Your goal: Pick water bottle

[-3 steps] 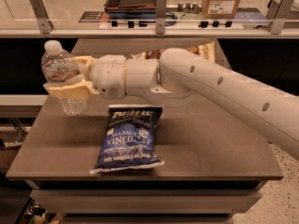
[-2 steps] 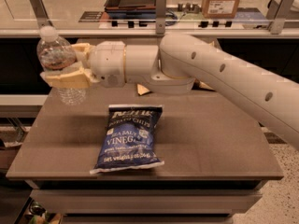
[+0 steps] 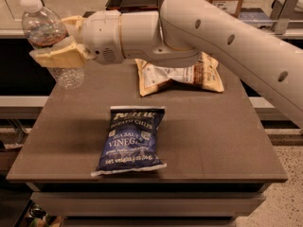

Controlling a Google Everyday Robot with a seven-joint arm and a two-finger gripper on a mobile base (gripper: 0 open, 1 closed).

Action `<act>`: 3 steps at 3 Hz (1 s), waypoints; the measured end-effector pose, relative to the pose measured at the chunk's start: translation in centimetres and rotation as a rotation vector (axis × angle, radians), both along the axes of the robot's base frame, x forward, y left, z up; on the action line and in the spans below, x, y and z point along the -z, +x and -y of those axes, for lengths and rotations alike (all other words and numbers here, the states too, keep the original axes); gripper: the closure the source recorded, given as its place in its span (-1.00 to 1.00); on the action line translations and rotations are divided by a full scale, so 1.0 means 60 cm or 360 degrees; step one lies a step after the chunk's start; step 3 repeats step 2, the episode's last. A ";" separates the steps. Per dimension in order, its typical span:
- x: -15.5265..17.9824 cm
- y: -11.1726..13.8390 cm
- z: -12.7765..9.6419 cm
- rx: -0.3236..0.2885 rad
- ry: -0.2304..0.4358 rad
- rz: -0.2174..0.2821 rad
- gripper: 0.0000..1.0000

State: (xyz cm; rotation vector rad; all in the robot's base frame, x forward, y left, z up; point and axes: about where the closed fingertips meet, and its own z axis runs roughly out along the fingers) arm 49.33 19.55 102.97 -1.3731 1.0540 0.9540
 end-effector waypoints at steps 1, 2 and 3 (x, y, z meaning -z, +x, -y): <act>-0.041 -0.006 0.000 -0.0017 -0.0002 0.0083 1.00; -0.042 -0.006 0.000 -0.0017 -0.0002 0.0085 1.00; -0.042 -0.006 0.000 -0.0017 -0.0002 0.0085 1.00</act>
Offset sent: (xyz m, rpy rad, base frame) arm -0.0027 -0.0039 0.0366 0.0021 -0.0789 0.0098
